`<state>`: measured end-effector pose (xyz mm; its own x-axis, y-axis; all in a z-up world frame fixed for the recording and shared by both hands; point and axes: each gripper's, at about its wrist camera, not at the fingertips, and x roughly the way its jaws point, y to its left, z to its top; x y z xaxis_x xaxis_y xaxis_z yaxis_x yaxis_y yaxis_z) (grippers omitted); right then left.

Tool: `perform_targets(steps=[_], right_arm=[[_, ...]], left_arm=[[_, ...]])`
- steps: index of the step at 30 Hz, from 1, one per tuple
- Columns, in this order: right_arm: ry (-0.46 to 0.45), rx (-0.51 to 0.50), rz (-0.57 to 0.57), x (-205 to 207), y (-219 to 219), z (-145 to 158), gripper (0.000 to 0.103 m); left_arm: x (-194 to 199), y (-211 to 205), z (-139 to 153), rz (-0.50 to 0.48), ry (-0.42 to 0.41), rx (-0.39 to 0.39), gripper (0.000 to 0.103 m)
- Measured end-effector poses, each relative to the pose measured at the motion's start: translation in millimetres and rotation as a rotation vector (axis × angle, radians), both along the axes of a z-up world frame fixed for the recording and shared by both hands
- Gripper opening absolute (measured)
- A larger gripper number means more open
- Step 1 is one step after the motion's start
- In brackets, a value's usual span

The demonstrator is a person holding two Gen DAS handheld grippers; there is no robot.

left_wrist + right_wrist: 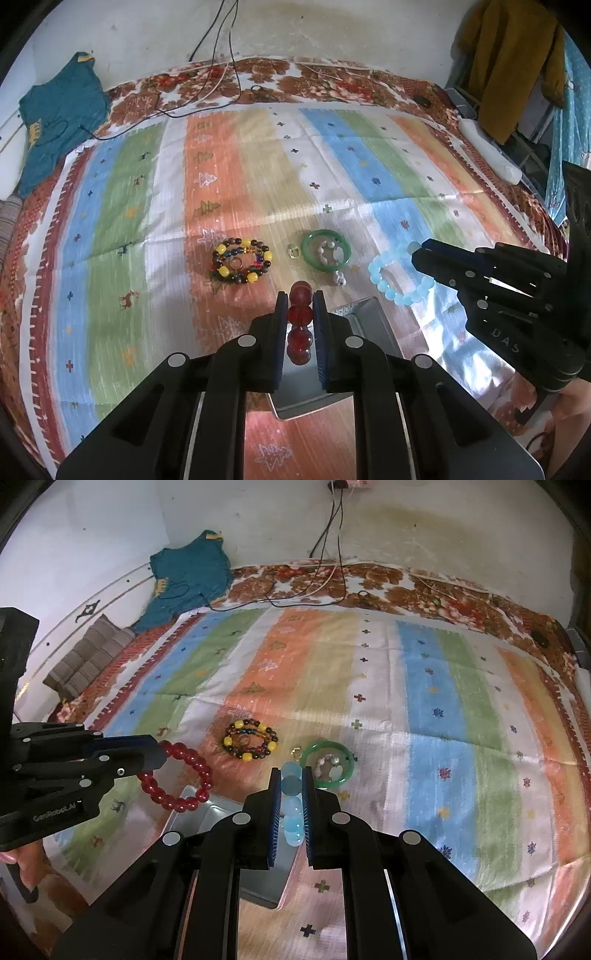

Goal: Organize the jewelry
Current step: 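Carry both bracelets over the silver tin and open both grippers to drop them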

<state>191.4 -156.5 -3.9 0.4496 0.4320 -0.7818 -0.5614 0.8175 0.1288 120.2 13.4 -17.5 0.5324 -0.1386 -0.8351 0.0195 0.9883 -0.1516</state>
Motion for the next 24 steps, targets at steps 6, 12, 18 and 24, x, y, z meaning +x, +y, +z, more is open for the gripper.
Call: perform_targets(steps=[6,12,18,24], right_arm=[[0.008,-0.004,0.009,-8.6,-1.2,-2.2,0.012],[0.012,-0.006,0.023,-19.6,-0.5,-3.2,0.012],[0.016,-0.007,0.035,-27.3,-0.4,-3.6,0.012],[0.032,0.000,0.041,-33.8,-4.5,-5.4,0.012]], left_arm=[[-8.1,0.3,-0.9,0.000,0.002,-0.001,0.013],[-13.9,-0.6,-0.6,0.001,-0.007,-0.001,0.013],[-26.7,-3.5,0.6,-0.004,-0.013,0.000,0.013],[-31.8,-3.3,-0.1,-0.008,-0.007,-0.015,0.013]])
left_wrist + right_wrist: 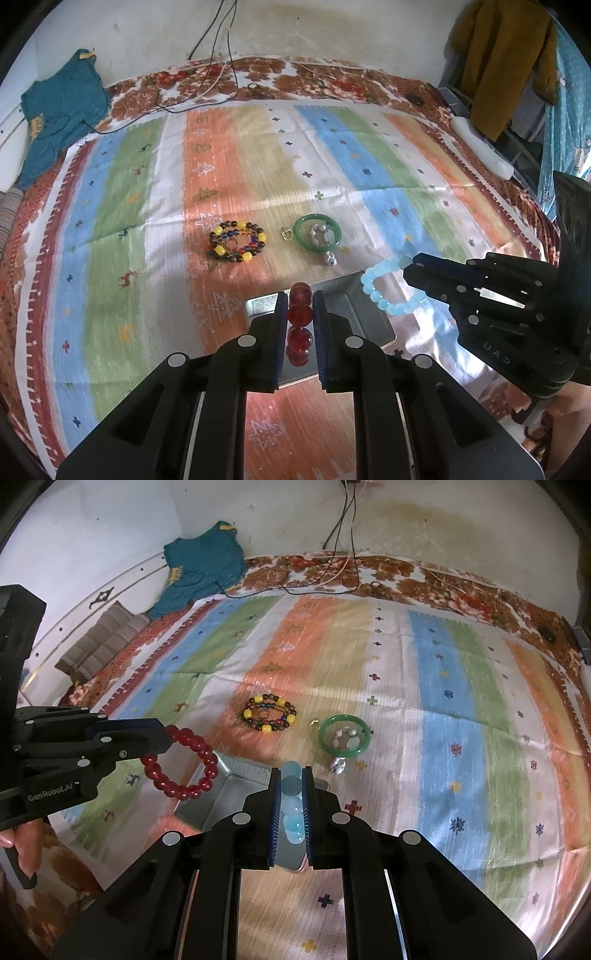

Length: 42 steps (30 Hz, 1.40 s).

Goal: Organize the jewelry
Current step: 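Carry both bracelets over the silver tin and open both grippers to drop them, then withdraw both grippers from the tin toward the yellow-black bracelet and green bangle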

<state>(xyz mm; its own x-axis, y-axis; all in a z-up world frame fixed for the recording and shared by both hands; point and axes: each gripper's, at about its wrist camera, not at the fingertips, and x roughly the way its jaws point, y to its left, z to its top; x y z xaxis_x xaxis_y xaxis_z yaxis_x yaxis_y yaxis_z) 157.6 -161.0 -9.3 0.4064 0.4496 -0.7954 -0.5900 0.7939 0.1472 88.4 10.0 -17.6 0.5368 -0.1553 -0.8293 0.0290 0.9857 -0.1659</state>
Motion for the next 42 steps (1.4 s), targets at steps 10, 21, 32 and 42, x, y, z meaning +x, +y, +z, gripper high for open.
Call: perform_targets(steps=[10,21,32,42], right_arm=[[0.020,-0.026,-0.095,13.4,-14.6,-6.8,0.042],[0.028,-0.056,-0.111,17.8,-14.5,-12.2,0.042],[0.028,-0.072,-0.134,28.4,-15.6,-14.3,0.049],[0.057,-0.086,-0.172,48.9,-15.5,-23.0,0.062]], left_arm=[[2.3,14.7,-1.7,0.078,0.009,0.020,0.029],[8.2,25.0,-10.5,0.111,0.037,0.031,0.038],[15.5,35.2,-18.3,0.150,0.059,0.045,0.054],[26.0,51.0,-21.8,0.229,0.061,0.051,0.061]])
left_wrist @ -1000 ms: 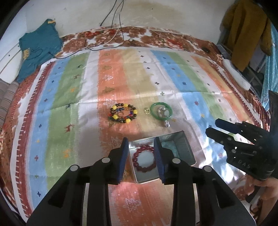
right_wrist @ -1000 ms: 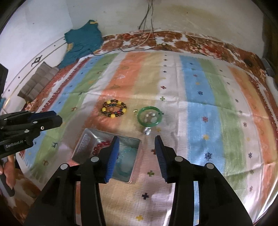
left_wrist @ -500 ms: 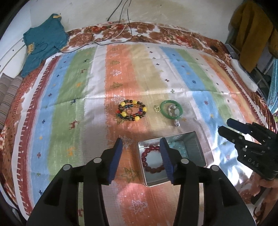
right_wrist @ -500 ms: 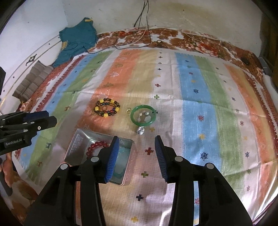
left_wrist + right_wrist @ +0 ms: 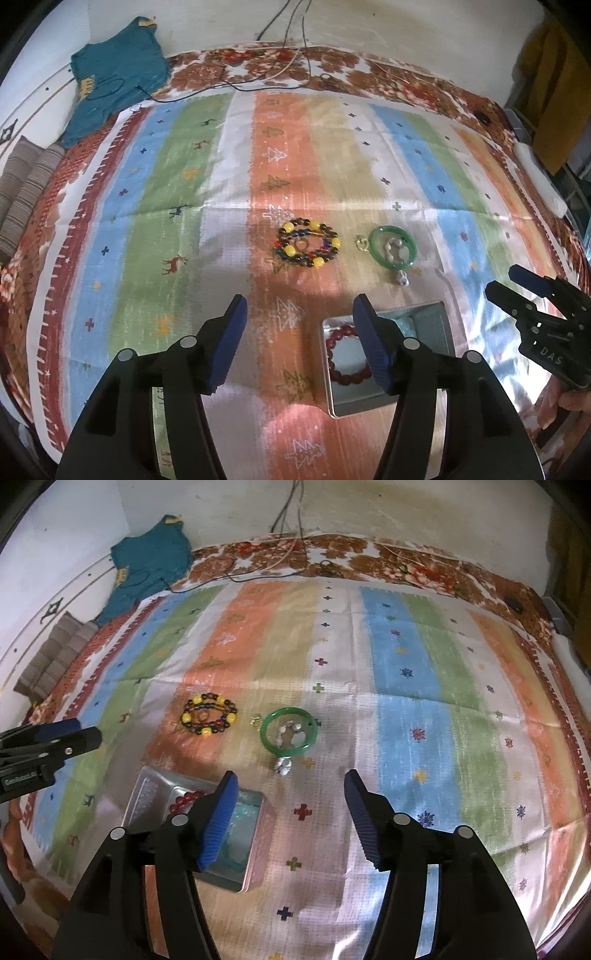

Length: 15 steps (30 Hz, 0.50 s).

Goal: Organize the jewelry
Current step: 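Withdraw both grippers from the tin toward the yellow-black bracelet and green bangle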

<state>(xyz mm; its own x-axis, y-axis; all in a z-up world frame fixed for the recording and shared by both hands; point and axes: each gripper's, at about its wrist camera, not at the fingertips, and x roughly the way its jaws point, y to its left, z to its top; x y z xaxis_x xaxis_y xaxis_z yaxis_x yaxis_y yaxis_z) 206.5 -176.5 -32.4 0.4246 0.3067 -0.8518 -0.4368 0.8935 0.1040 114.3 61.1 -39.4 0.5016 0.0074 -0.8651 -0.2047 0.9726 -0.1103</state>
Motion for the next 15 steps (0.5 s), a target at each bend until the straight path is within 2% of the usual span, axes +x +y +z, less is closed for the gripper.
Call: perform_targets(steps=[8,15], right_arm=[[-0.006,-0.038,-0.005,12.9,7.2,-6.1,0.070],[0.010,-0.058,-0.012,30.2,11.2,-14.8,0.070]], left_arm=[[21.8,4.7,-11.6,0.015,0.037,0.036,0.062],[39.9,3.4,-20.1,0.002,0.060,0.060,0.062]])
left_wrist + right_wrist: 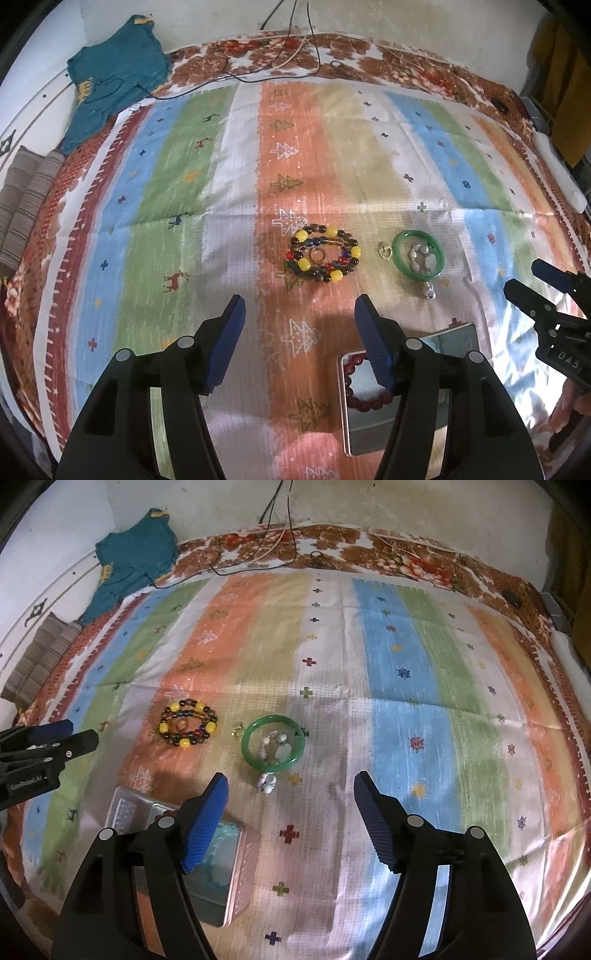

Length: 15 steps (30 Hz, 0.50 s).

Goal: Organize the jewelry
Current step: 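Withdraw both grippers from the tin toward the yellow-black bracelet and green bangle, then lower the left gripper onto the yellow-and-black bead bracelet and close it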

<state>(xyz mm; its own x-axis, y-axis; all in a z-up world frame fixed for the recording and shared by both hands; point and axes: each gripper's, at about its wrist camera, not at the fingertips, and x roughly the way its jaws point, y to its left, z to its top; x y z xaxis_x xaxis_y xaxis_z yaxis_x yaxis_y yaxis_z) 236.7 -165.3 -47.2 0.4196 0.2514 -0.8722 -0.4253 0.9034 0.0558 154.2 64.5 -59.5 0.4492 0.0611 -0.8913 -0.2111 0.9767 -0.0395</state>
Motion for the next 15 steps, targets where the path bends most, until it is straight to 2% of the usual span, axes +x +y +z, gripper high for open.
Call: perform_targets(steps=[15], right_arm=[[0.044,-0.034,-0.033,33.0,2.6,-21.6,0.070]], left_arm=[[31.5,3.7,-14.5,0.007,0.029,0.010,0.062]])
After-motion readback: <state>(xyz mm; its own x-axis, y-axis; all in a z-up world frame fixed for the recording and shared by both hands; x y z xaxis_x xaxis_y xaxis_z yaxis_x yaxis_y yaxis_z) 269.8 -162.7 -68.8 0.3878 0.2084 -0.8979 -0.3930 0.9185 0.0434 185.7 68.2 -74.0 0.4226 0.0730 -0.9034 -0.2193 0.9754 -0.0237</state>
